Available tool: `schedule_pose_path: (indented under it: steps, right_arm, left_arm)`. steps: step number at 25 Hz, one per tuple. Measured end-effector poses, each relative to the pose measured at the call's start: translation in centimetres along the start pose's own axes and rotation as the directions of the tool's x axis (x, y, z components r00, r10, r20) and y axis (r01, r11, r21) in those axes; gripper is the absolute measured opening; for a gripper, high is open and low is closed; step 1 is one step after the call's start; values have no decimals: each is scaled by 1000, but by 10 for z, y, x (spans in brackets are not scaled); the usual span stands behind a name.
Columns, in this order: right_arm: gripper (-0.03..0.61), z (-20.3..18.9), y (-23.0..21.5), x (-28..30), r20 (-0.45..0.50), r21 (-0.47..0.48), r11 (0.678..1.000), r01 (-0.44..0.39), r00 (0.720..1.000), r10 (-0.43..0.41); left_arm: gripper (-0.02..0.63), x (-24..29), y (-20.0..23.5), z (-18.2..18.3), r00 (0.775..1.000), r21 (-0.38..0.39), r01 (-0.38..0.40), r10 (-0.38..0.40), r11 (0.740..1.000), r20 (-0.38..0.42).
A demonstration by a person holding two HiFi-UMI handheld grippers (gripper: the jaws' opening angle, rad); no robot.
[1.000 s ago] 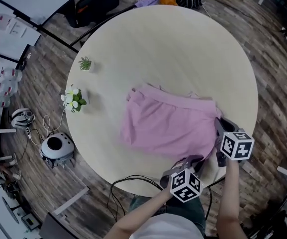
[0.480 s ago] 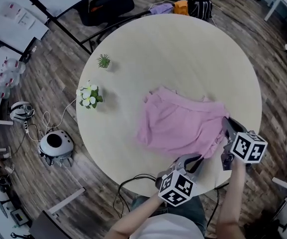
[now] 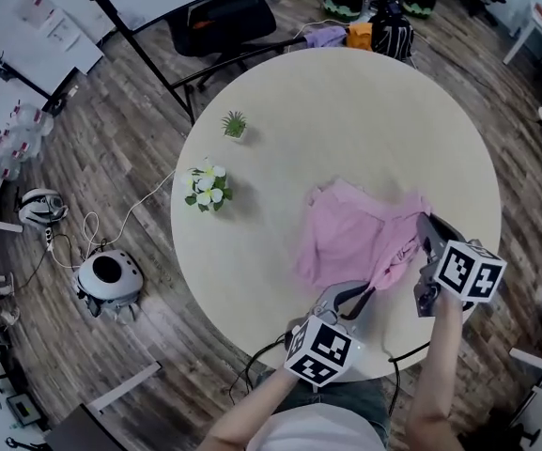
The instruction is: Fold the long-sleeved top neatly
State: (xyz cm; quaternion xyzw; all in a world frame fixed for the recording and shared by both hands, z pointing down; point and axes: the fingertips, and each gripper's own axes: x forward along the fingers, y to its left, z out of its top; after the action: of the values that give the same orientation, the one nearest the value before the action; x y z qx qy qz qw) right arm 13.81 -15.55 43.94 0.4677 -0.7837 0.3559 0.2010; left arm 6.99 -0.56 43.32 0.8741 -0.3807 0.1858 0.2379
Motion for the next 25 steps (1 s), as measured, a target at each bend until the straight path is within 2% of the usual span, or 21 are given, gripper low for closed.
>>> schedule_pose_path:
  steps: [5,13,20,25]
  right_arm:
    - [60,5,39,23,-17,-77,997,2,1000,-3]
    - [61,-6,94,76,-113,-184,983,-27,994,6]
    - [66,-31,121,119,-202,-207,978,-41,979,-2]
    - [88,-57,134,151,-260,-214,975,-64,965,6]
  left_arm:
    - [28,-24,29,-3,999,-54,-29,31,998,33]
    - [29,-47,75,-31,996,-157,-83,85,984,8]
    - [31,-58,107,-61,995,-287,-103,101,952,-23]
    - [34,-60,121,-89,992,-340,-121,106,933,-62]
